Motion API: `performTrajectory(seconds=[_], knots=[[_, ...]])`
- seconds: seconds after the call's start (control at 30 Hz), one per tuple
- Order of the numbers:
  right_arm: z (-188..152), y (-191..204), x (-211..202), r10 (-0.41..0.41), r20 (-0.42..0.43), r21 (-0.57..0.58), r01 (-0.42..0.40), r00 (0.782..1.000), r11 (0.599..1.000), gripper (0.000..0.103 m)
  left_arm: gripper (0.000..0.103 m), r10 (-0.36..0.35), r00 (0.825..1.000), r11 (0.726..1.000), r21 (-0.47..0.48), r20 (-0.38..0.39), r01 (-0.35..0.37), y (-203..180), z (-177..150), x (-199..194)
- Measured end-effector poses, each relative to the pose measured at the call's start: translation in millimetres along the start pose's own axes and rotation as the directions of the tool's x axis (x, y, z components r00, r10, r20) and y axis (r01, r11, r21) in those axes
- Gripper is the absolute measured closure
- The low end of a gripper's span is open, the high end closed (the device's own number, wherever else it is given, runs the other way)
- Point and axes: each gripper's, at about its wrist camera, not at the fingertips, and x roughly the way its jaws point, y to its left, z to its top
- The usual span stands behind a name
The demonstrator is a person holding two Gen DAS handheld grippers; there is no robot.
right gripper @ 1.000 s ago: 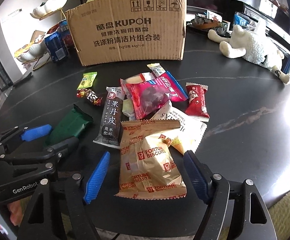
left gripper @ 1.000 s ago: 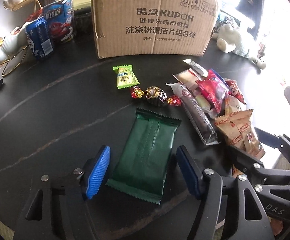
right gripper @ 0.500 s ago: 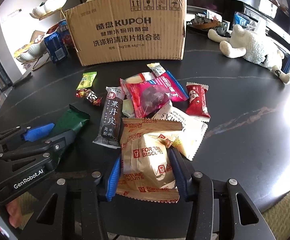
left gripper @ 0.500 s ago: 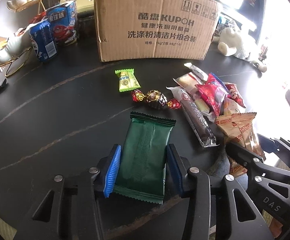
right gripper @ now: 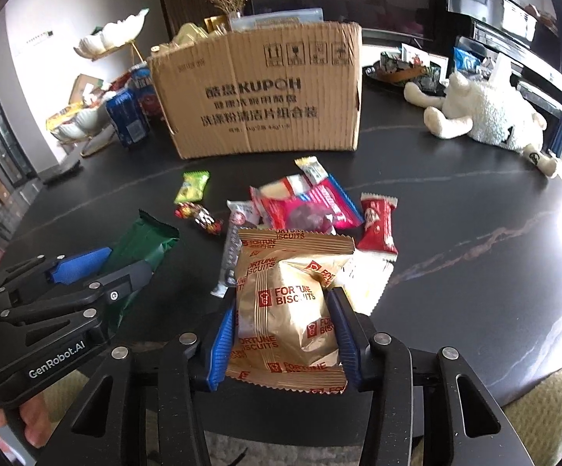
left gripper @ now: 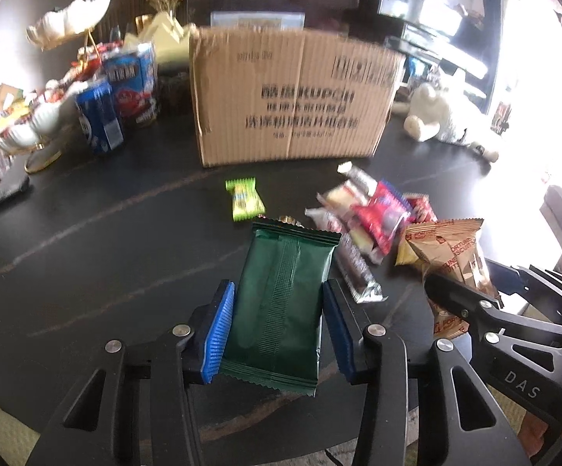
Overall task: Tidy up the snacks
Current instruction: 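Carry both snacks into the cardboard box and open both tools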
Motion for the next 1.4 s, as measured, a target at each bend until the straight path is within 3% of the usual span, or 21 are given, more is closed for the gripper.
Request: performTrajectory(seconds=[0.37,0.73,0.93,1.03,1.4], knots=[[43.2,1.9,-34.2,0.021,0.117,-0.03,-0.017,0.993,0.999,0.056,0.057,0.007,0.993,1.0,0.001,0.122,-0.008,-2.1,42.7,-40.9],[101.1,-1.1,-48.7,0.028,0.229,-0.015,-0.025,0.973,1.0,0.056,0.057,0.015,0.979,1.0,0.019,0.202,-0.019,-0.5,88.1,-57.7],[128.9,-3.3,-42.3,0.04,0.233,-0.007,-0.04,0.972,0.999,0.056,0.058,0.032,0.973,0.998,0.037,0.229,-0.041,0.3,115.1,-60.0],[143.5,-3.2,-37.6,0.036,0.232,-0.015,-0.034,0.972,0.999,0.056,0.058,0.003,0.977,1.0,0.025,0.212,-0.009,3.9,130.2,-57.1],[197.3,-10.3,-14.7,0.047,0.221,-0.032,-0.041,0.974,0.999,0.056,0.058,0.021,0.98,0.999,0.032,0.198,-0.027,11.4,186.6,-32.0]])
